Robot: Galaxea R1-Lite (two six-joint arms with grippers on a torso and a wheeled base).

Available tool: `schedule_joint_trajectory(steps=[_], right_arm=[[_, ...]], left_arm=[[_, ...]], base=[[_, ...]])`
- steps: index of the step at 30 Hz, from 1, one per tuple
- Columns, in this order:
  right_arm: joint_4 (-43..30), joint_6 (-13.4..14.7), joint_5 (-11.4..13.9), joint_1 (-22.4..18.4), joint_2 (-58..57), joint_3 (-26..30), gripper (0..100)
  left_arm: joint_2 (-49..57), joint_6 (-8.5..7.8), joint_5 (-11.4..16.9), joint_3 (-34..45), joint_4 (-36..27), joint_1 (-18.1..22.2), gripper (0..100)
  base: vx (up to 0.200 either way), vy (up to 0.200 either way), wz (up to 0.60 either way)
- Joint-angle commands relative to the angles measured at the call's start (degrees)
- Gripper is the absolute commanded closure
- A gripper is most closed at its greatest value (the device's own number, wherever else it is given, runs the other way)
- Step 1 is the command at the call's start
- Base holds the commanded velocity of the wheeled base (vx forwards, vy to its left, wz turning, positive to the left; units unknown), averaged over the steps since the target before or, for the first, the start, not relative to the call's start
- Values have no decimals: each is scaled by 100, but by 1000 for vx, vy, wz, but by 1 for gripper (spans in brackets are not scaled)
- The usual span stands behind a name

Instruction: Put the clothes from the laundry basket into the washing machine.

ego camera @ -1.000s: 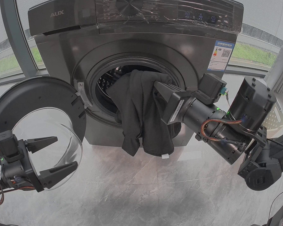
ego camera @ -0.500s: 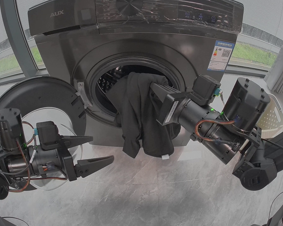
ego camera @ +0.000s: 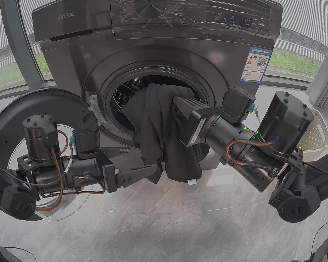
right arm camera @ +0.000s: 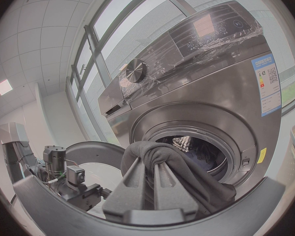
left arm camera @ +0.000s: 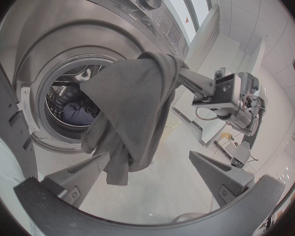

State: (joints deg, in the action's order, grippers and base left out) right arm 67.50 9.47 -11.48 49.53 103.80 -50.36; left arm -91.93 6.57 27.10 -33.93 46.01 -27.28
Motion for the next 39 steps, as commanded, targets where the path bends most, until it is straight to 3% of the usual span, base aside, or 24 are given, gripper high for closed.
schedule_joint_trajectory(steps=[1,13,22,28,39], right_arm=[[53,-24,-3,39,-9,17,100],[79,-24,-12,39,26,44,100],[88,-24,-21,30,149,0,100],[88,-24,-21,22,158,9,100],[97,-121,-21,13,193,9,100]], left_arm=[[-668,81,-12,-246,286,-14,0],[-1011,319,-100,-483,769,-278,0],[-906,345,-152,-466,901,-532,0],[-976,503,-152,-510,1297,-603,0],[-1222,494,-504,-589,1710,-603,0]], base=[[0,0,0],[0,0,0],[0,0,0],[0,0,0],[0,0,0]])
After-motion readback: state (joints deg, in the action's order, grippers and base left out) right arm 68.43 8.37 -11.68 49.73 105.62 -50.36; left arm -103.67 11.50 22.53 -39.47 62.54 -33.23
